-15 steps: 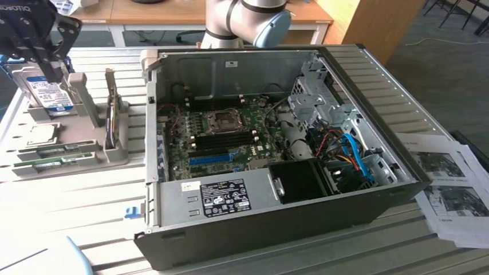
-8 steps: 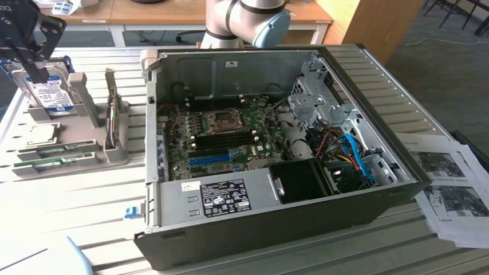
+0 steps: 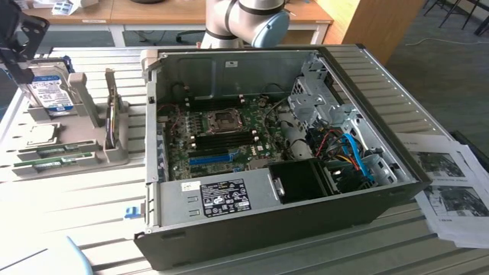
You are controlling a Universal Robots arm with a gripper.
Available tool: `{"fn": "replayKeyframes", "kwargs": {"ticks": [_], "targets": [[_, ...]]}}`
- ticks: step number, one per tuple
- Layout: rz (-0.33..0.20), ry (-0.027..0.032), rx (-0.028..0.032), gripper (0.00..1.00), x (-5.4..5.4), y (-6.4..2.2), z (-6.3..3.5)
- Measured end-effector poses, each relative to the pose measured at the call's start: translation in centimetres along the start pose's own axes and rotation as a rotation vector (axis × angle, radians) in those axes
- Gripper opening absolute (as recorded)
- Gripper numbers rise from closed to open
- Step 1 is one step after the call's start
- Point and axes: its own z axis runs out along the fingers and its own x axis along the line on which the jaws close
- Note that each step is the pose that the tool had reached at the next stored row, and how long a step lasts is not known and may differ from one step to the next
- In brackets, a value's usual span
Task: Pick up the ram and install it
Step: 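Reach for the ram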
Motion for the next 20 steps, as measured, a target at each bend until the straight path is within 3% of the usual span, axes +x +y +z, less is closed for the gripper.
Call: {"fn": "replayKeyframes", "kwargs": {"ticks": [7, 20], "targets": [[-0.003, -0.0002, 0.0000, 0.09, 1.7, -0.08, 0.02], [-0.004, -0.0002, 0.0000, 0.09, 1.8, 0.15, 0.09]]}}
